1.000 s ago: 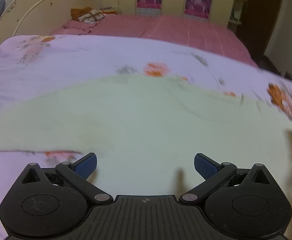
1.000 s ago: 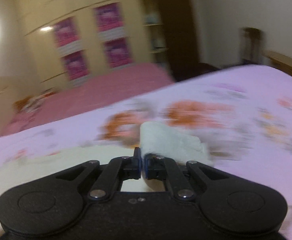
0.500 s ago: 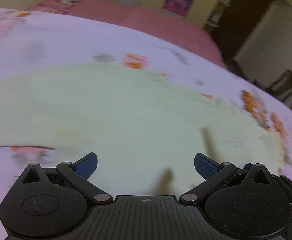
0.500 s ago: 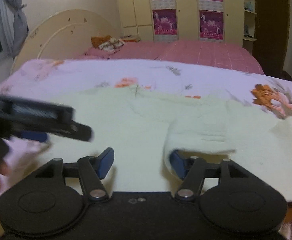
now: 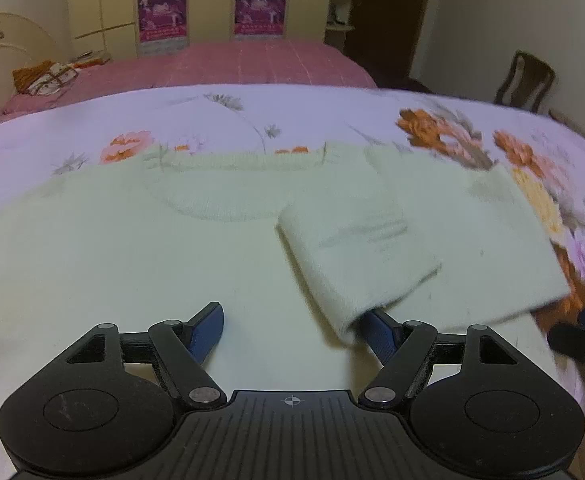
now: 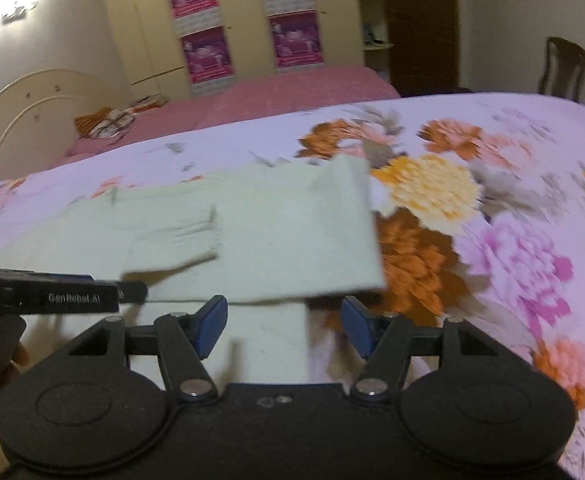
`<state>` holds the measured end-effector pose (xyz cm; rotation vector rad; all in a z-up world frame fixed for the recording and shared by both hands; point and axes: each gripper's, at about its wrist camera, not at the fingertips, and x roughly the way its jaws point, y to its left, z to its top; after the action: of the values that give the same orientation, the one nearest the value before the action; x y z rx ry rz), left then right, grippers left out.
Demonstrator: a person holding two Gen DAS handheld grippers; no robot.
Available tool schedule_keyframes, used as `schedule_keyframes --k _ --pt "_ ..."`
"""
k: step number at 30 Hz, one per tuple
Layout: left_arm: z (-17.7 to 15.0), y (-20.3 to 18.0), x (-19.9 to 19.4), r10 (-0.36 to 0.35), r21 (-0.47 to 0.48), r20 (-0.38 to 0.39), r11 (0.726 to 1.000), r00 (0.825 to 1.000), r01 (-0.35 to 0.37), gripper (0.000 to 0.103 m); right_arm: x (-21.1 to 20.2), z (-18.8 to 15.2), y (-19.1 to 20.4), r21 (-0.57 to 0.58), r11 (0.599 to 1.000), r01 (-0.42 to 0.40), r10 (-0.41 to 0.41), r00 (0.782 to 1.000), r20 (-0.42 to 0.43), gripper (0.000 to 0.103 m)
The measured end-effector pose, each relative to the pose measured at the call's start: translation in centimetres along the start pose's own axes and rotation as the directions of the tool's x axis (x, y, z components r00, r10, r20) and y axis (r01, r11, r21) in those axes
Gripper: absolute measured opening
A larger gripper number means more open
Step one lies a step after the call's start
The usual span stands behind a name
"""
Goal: Fold small clothes
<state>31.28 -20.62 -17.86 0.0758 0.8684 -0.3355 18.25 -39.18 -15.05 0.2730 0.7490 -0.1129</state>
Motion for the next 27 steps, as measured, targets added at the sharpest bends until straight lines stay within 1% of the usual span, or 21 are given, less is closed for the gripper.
schedule_keyframes --k 2,3,4,5,7,8,9,11,13,15,18,19,21,22,23,25,27 --pt "0.1 0.2 0.3 0.003 -0.018 0.021 1.0 1.0 -0.003 0.075 0.1 -0.2 -0.5 0.009 1.0 0.007 -0.007 1.0 0.001 0.062" --pt "0.0 0.2 0.4 0.013 -0.022 0.028 1.0 1.0 -0.013 0.065 0.3 -0.2 -0.8 0.011 1.0 0.013 -0.013 1.0 -0.001 0.062" --pt "0.0 0.4 0.5 0.018 -0.03 0.039 0.999 0.999 -0.017 0.052 0.2 -0.4 -1.1 0.013 1.0 0.02 -0.02 1.0 -0.001 0.062" --pt "0.0 0.8 0.6 0.013 -0.044 0.054 0.999 0.998 -0.01 0.046 0.6 -0.4 -1.1 0.014 0.999 0.03 -0.03 1.0 -0.004 0.062" --pt "0.2 1.7 0.5 0.003 -0.097 0.071 0.995 0.997 0.004 0.014 1.0 -0.5 -1.4 0.016 0.999 0.051 -0.05 0.999 -0.01 0.062" --pt "0.3 2.4 0.2 -0.001 -0.133 0.088 0.991 0.996 0.013 0.008 1.4 -0.4 -1.4 0.016 0.998 0.062 -0.062 0.998 -0.014 0.062" --pt "0.3 3.0 -0.1 0.007 -0.164 0.109 0.986 0.994 0.011 0.004 1.7 -0.3 -1.5 0.015 0.997 0.072 -0.072 0.997 -0.014 0.062" --pt "0.3 4.5 -0.8 0.023 -0.232 0.143 0.973 0.989 0.011 0.004 2.0 -0.3 -1.4 0.002 0.996 0.091 -0.091 0.996 -0.017 0.062" --pt "0.1 6.5 -1.8 0.03 -0.306 0.168 0.952 0.985 0.024 0.004 2.2 -0.4 -1.3 -0.006 0.996 0.091 -0.091 0.996 -0.019 0.062" --pt "-0.2 8.1 -2.4 0.038 -0.339 0.182 0.94 0.983 0.026 0.004 2.6 -0.3 -1.0 -0.014 0.997 0.077 -0.078 0.997 -0.025 0.062" --pt "-0.6 9.9 -3.4 0.097 -0.348 0.216 0.937 0.972 -0.016 0.004 3.4 0.2 -0.1 -0.028 0.998 0.056 -0.057 0.998 -0.018 0.06" --pt "-0.7 10.6 -3.4 0.115 -0.354 0.208 0.935 0.971 -0.035 0.004 3.7 0.4 0.1 -0.027 0.998 0.05 -0.05 0.999 -0.018 0.057" --pt "-1.0 12.3 -2.8 0.137 -0.392 0.173 0.918 0.975 -0.06 0.004 4.4 0.8 0.5 -0.02 0.999 0.035 -0.035 0.999 -0.025 0.056" --pt "-1.1 12.7 -2.5 0.141 -0.398 0.16 0.915 0.977 -0.067 0.004 4.7 1.0 0.6 -0.011 1.0 0.028 -0.029 0.999 -0.031 0.056" --pt "-1.3 12.9 -1.8 0.137 -0.378 0.135 0.923 0.981 -0.077 0.004 4.8 1.1 0.6 0.007 1.0 0.011 -0.011 0.999 -0.035 0.056" --pt "-1.7 12.5 -1.3 0.171 -0.343 0.127 0.932 0.977 -0.118 0.004 4.6 1.2 0.6 0.028 0.999 -0.022 0.023 0.999 -0.03 0.056" --pt "-2.1 12.8 -1.5 0.193 -0.343 0.137 0.929 0.972 -0.136 0.004 4.5 1.3 0.6 0.045 0.998 -0.042 0.043 0.998 -0.035 0.057"
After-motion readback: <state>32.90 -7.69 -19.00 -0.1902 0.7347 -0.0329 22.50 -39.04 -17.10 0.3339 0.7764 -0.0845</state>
